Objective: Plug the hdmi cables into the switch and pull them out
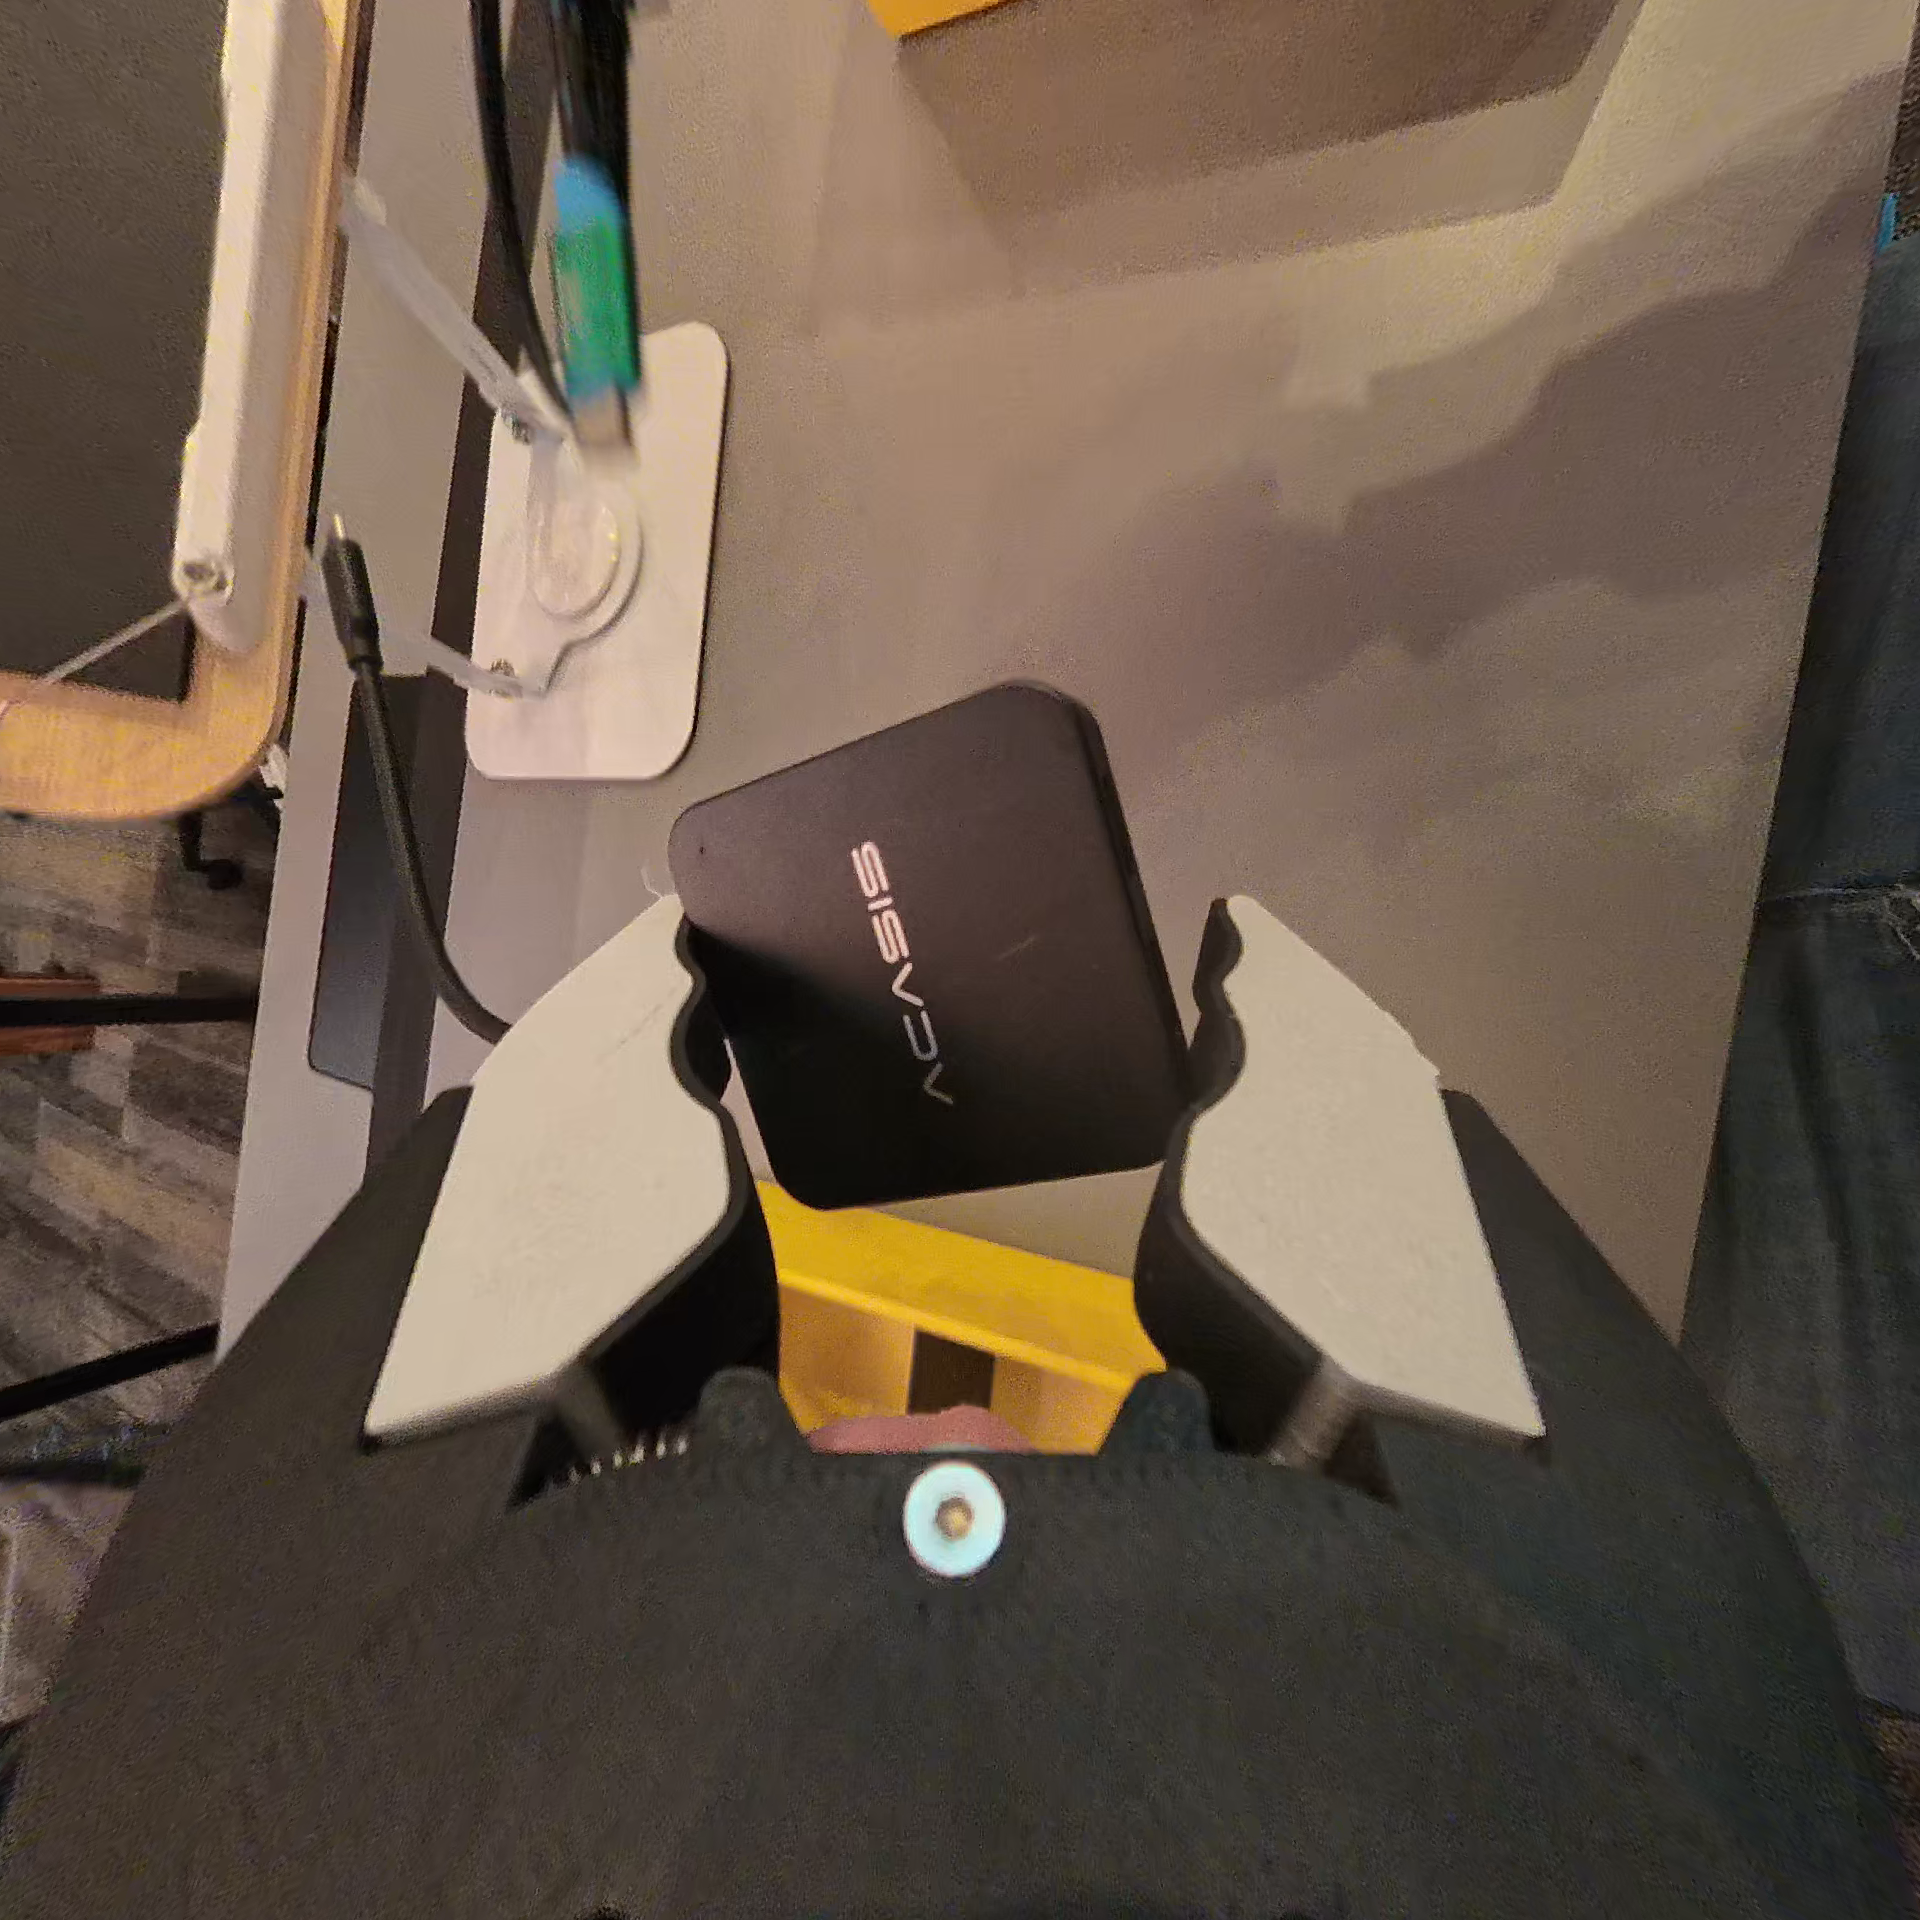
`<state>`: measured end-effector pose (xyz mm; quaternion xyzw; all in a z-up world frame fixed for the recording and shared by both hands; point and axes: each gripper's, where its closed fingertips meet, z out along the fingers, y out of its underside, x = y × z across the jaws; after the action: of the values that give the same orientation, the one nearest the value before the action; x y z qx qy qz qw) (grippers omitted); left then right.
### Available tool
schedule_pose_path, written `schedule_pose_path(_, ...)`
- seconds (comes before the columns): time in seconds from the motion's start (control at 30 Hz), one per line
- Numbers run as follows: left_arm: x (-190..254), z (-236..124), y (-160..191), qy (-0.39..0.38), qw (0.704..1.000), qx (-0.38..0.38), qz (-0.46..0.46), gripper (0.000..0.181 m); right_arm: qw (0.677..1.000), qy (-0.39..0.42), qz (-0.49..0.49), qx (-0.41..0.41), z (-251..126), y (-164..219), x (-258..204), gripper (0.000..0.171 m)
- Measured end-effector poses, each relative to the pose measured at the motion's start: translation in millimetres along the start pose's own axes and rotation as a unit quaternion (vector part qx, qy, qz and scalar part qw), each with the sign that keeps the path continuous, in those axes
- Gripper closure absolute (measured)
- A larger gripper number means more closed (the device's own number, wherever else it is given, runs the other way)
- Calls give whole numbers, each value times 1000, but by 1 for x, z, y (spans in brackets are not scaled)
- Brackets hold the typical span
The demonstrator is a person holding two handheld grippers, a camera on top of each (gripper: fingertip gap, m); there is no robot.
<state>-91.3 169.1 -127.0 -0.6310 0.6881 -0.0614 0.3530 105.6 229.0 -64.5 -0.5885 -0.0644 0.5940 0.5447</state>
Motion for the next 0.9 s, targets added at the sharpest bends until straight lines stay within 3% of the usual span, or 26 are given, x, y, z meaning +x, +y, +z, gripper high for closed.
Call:
schedule_pose_path(0.1, -1, -13, 14, 5, 1000, 8, -24, 94, 1000, -5, 16, -6, -19, -9, 11, 163)
schedule_pose_path(0.3, 1, 3, 5, 6, 999, 11, -44, 93, 994, -84, 8, -72, 22, 37, -27, 163)
schedule_pose_path(0.5, 2, 10, -1, 19, 996, 42, -75, 93, 988, -123, 2, -88, 20, 48, -42, 163)
schedule_pose_path(0.7, 7, 13, 4, 37, 996, 33, -70, 93, 983, -107, 19, -151, 20, 84, -20, 163)
schedule_pose_path(0.9, 11, 17, 9, 44, 996, 25, -67, 93, 957, -42, -20, -286, 14, 142, 9, 163)
